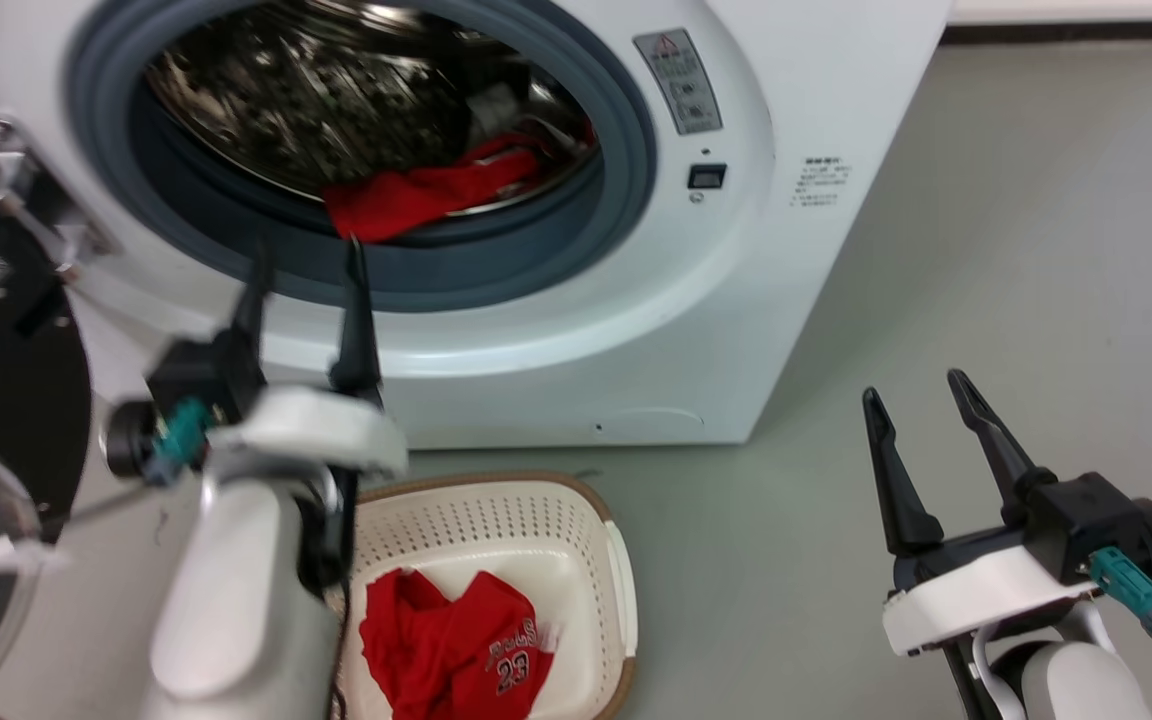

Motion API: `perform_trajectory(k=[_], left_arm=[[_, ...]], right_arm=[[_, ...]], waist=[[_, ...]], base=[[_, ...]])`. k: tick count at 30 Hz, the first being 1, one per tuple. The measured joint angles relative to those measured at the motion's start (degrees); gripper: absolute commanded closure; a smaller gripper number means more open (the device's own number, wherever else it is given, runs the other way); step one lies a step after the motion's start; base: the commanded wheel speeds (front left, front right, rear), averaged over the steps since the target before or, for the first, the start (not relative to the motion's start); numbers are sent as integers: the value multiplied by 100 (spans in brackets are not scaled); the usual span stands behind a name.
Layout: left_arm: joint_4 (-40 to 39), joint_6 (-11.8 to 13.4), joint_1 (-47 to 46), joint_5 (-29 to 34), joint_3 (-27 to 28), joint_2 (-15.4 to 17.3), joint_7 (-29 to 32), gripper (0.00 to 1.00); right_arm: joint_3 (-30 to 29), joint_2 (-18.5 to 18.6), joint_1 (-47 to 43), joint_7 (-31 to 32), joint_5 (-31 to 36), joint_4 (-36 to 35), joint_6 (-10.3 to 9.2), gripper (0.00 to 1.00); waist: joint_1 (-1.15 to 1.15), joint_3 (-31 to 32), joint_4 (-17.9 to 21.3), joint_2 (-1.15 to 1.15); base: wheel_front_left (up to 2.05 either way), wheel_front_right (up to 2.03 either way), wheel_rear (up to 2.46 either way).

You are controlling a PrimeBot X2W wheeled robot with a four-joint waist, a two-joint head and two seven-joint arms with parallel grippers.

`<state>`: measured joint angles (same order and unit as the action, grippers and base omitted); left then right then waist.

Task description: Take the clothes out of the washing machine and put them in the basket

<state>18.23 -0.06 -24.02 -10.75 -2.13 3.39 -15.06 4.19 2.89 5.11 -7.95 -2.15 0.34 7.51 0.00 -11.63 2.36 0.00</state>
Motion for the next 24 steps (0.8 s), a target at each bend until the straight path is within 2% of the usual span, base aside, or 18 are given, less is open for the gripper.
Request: perform_trajectory(k=[6, 13, 17, 24], left_arm=[[801, -247, -1117, -18, 121, 290, -1, 0], [1872, -410, -2369, 0, 120, 775, 202, 0], [2419, -501, -3038, -3, 75, 1025, 582, 0], [3348, -636, -4108, -81, -27, 1458, 1585, 0]], right_arm=[[123, 0, 213, -89, -108, -36, 0, 0], [271, 2, 514, -292, -283, 73, 0, 0], [412, 1, 720, -421, -403, 186, 0, 0], [735, 2, 1029, -609, -667, 471, 0, 0]], waist=[[1, -448, 245, 0], [1, -1091, 599, 0], [1, -1469, 814, 0], [2, -1977, 1225, 0]], base=[[0, 0, 0], [0, 0, 0], [0, 0, 0], [0, 0, 0]])
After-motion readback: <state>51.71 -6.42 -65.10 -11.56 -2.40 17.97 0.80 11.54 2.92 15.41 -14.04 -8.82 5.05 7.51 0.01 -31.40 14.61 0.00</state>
